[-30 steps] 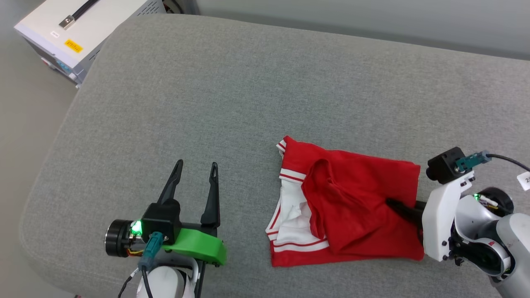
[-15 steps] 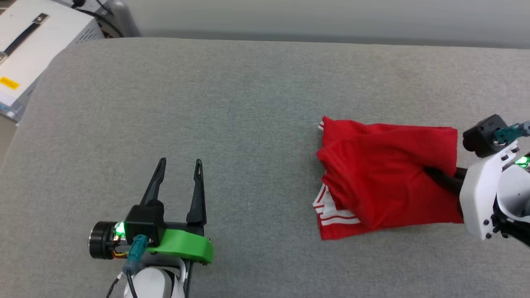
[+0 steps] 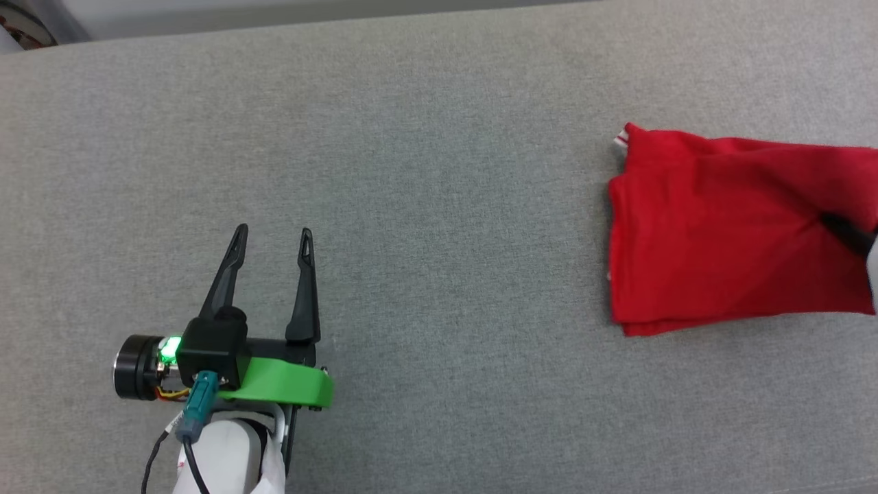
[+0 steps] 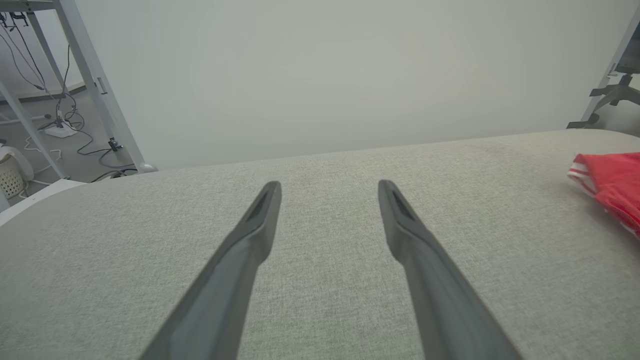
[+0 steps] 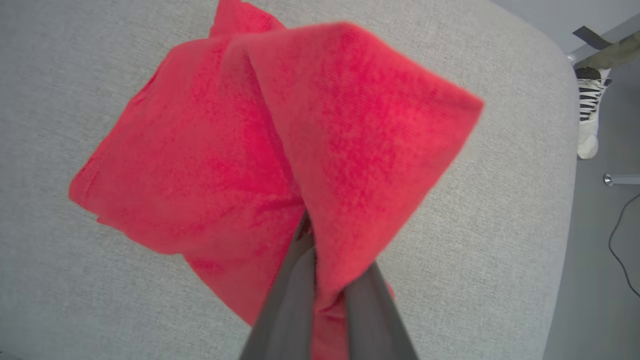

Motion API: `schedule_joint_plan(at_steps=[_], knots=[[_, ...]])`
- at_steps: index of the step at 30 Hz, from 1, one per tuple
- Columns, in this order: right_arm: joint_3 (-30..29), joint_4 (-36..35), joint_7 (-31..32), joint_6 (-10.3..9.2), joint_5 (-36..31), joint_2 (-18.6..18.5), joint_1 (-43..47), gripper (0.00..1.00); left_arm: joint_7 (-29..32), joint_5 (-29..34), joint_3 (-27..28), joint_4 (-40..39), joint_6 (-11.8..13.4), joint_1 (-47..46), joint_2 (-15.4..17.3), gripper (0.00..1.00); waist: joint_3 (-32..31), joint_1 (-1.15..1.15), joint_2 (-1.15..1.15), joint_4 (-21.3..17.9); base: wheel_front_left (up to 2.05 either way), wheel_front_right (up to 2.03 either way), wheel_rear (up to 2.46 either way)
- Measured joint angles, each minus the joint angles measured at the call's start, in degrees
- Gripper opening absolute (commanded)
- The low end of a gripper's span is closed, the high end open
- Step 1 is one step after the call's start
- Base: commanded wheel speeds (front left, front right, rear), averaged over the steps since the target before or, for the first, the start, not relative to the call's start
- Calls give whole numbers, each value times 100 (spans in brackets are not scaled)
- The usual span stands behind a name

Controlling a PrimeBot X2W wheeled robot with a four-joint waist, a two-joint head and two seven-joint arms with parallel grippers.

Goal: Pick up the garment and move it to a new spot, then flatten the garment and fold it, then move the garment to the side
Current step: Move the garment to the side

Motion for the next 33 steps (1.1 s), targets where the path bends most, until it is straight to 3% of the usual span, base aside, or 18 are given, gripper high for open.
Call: schedule_joint_plan(at_steps=[11, 24, 29, 30, 31, 33], knots=[[-589, 1212, -34, 0, -655, -425, -657, 0, 0, 75, 10, -277, -45, -290, 105, 100, 829, 0, 0, -176, 0, 0, 0], [-1311, 2797, -372, 1, -1518, -448, -1566, 0, 0, 111, 9, -543, -51, -514, 260, 100, 1593, 1, 0, -58, 0, 0, 0], [-1425, 3204, -733, 1, -1724, -240, -1827, 0, 0, 112, 12, -566, -47, -541, 283, 100, 1675, 1, 0, -13, 0, 0, 0], [-1445, 3290, -839, 1, -1802, -167, -1875, 24, 0, 111, 9, -558, -45, -542, 286, 100, 1660, 1, 0, -14, 0, 0, 0], [-1452, 3356, -900, 1, -1871, -130, -1904, 100, 0, 112, 3, -547, -43, -542, 286, 100, 1641, 1, 0, -15, 0, 0, 0], [-1459, 3495, -1060, 1, -2003, -79, -1920, 100, 1, 111, -13, -497, -43, -542, 283, 100, 1564, 1, 0, -16, 0, 0, 0]])
